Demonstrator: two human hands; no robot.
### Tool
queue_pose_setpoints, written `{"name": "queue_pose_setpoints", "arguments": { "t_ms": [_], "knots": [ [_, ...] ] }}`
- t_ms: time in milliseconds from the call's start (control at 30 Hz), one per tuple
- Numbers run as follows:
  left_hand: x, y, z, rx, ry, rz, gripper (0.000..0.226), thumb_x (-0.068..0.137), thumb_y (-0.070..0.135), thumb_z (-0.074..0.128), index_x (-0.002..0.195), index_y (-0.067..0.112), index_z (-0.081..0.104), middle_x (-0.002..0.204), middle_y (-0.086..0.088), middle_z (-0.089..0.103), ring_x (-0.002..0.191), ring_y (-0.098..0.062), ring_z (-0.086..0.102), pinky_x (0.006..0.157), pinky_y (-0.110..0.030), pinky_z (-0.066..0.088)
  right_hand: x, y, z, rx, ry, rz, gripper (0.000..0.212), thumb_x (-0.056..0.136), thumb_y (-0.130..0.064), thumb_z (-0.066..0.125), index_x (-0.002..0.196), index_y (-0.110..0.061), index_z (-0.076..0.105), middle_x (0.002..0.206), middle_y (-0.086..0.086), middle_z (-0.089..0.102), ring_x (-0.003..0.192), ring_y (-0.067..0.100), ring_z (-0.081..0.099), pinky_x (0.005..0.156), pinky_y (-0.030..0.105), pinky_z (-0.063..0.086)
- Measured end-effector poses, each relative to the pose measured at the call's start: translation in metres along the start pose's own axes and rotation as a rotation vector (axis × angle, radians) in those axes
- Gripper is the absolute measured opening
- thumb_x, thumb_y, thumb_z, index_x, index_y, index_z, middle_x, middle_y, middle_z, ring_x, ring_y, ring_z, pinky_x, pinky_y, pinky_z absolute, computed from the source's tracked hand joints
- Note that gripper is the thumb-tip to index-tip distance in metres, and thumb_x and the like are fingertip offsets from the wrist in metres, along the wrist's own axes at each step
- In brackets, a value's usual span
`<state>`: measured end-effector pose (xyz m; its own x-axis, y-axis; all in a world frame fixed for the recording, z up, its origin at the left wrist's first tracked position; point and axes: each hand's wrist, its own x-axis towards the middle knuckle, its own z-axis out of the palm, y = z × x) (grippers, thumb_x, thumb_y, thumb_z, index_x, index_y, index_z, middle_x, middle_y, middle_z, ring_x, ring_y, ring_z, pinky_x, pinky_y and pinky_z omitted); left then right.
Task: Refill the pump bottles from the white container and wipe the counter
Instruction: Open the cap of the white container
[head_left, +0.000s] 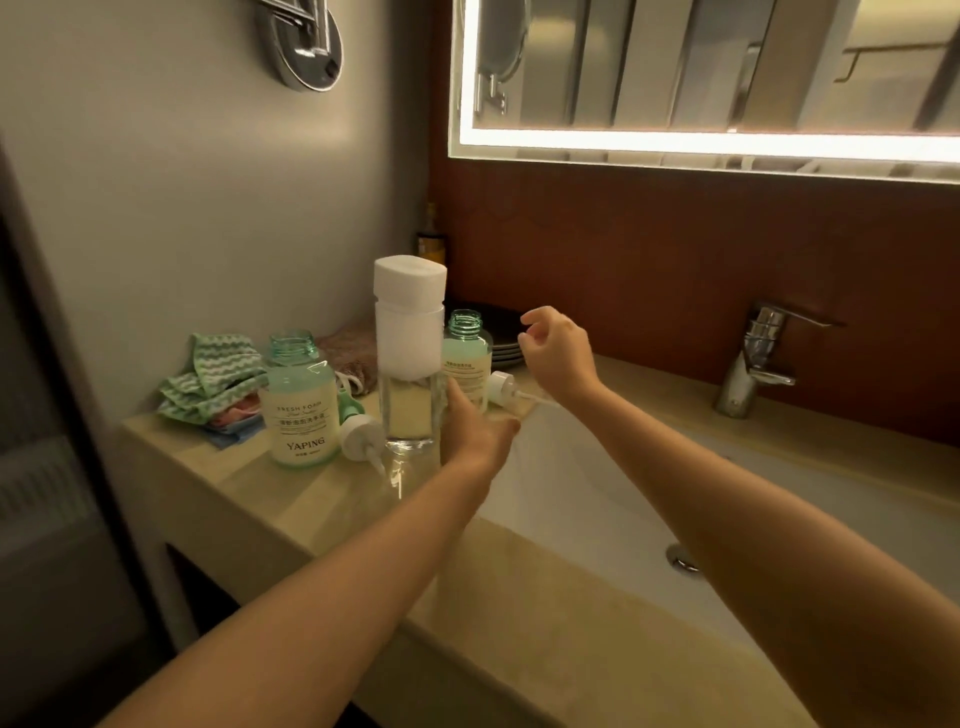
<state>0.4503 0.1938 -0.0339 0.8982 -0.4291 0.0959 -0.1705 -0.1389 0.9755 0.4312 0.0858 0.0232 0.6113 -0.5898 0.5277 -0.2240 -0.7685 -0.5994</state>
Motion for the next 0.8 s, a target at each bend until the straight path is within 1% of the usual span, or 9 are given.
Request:
{"name": "queue_pose_setpoints", "arguments": {
  "t_ms": [67, 167, 300, 400, 467, 533, 600, 667, 800],
  "knots": [
    [-0.009, 0.003, -0.017, 0.027, 0.130, 0.041, 0.059, 0.079, 0.013, 0.067, 0.130, 0.015, 0.038, 0.123, -0.004, 0.053, 0.112, -0.024, 0.053, 0.093, -0.037, 0.045, -0.002, -0.017, -0.002, 0.040, 0.057, -0.039, 0.025, 0.090, -0.014, 0.052, 0.114, -0.009, 0.058, 0.106, 0.009, 0.062, 0.098, 0.021, 0.058, 0.080, 0.028, 0.046],
    [-0.010, 0.010, -0.047, 0.004, 0.349, 0.145, 0.042, 0.080, 0.014, 0.068, 0.115, 0.015, 0.045, 0.107, -0.003, 0.056, 0.099, -0.021, 0.057, 0.085, -0.034, 0.050, -0.002, -0.046, -0.001, 0.134, 0.103, -0.073, 0.024, 0.090, -0.017, 0.055, 0.113, -0.010, 0.058, 0.101, 0.008, 0.063, 0.094, 0.021, 0.058, 0.082, 0.032, 0.050],
    [0.010, 0.016, -0.075, 0.063, 0.501, 0.246, 0.054, 0.075, 0.015, 0.072, 0.120, 0.012, 0.041, 0.121, -0.009, 0.049, 0.110, -0.024, 0.050, 0.090, -0.037, 0.049, 0.006, -0.084, 0.003, 0.202, 0.048, -0.132, 0.036, 0.089, -0.027, 0.058, 0.121, -0.011, 0.052, 0.109, 0.007, 0.060, 0.092, 0.014, 0.055, 0.074, 0.020, 0.045],
    [0.032, 0.017, -0.083, 0.212, 0.444, 0.314, 0.078, 0.071, 0.024, 0.077, 0.133, 0.013, 0.031, 0.134, -0.010, 0.039, 0.121, -0.026, 0.042, 0.093, -0.040, 0.047, 0.014, -0.104, 0.004, 0.210, 0.012, -0.183, 0.044, 0.088, -0.034, 0.059, 0.125, -0.012, 0.049, 0.117, 0.008, 0.057, 0.096, 0.012, 0.052, 0.066, 0.010, 0.037],
    [0.046, 0.018, -0.084, 0.168, 0.322, 0.262, 0.096, 0.066, 0.030, 0.081, 0.140, 0.017, 0.019, 0.138, -0.009, 0.038, 0.122, -0.026, 0.042, 0.095, -0.046, 0.046, 0.020, -0.111, 0.007, 0.181, -0.060, -0.183, 0.054, 0.085, -0.041, 0.060, 0.128, -0.012, 0.046, 0.123, 0.009, 0.055, 0.104, 0.016, 0.052, 0.072, 0.015, 0.039],
    [0.055, 0.020, -0.081, 0.078, 0.199, 0.229, 0.104, 0.064, 0.030, 0.083, 0.141, 0.018, 0.015, 0.136, -0.007, 0.042, 0.119, -0.025, 0.046, 0.095, -0.046, 0.046, 0.026, -0.114, 0.012, 0.150, -0.168, -0.152, 0.062, 0.082, -0.046, 0.062, 0.131, -0.013, 0.044, 0.126, 0.010, 0.054, 0.109, 0.021, 0.053, 0.076, 0.023, 0.042],
    [0.060, 0.019, -0.078, 0.017, 0.141, 0.236, 0.096, 0.063, 0.025, 0.084, 0.138, 0.013, 0.025, 0.127, -0.005, 0.050, 0.111, -0.022, 0.052, 0.092, -0.040, 0.048, 0.028, -0.115, 0.015, 0.141, -0.230, -0.138, 0.062, 0.080, -0.048, 0.063, 0.129, -0.013, 0.048, 0.123, 0.010, 0.056, 0.105, 0.021, 0.055, 0.073, 0.024, 0.042],
    [0.063, 0.019, -0.080, 0.059, 0.152, 0.252, 0.081, 0.064, 0.026, 0.083, 0.129, 0.012, 0.036, 0.117, -0.004, 0.055, 0.103, -0.020, 0.056, 0.085, -0.036, 0.050, 0.030, -0.114, 0.016, 0.134, -0.233, -0.151, 0.057, 0.078, -0.048, 0.066, 0.122, -0.013, 0.055, 0.120, 0.010, 0.059, 0.098, 0.018, 0.055, 0.071, 0.024, 0.043],
    [0.060, 0.018, -0.088, 0.146, 0.139, 0.266, 0.071, 0.068, 0.029, 0.080, 0.125, 0.012, 0.042, 0.117, -0.005, 0.057, 0.105, -0.023, 0.056, 0.081, -0.033, 0.049, 0.025, -0.114, 0.013, 0.114, -0.232, -0.174, 0.054, 0.078, -0.046, 0.067, 0.118, -0.012, 0.058, 0.120, 0.009, 0.059, 0.098, 0.018, 0.056, 0.073, 0.025, 0.048]
  ]
}}
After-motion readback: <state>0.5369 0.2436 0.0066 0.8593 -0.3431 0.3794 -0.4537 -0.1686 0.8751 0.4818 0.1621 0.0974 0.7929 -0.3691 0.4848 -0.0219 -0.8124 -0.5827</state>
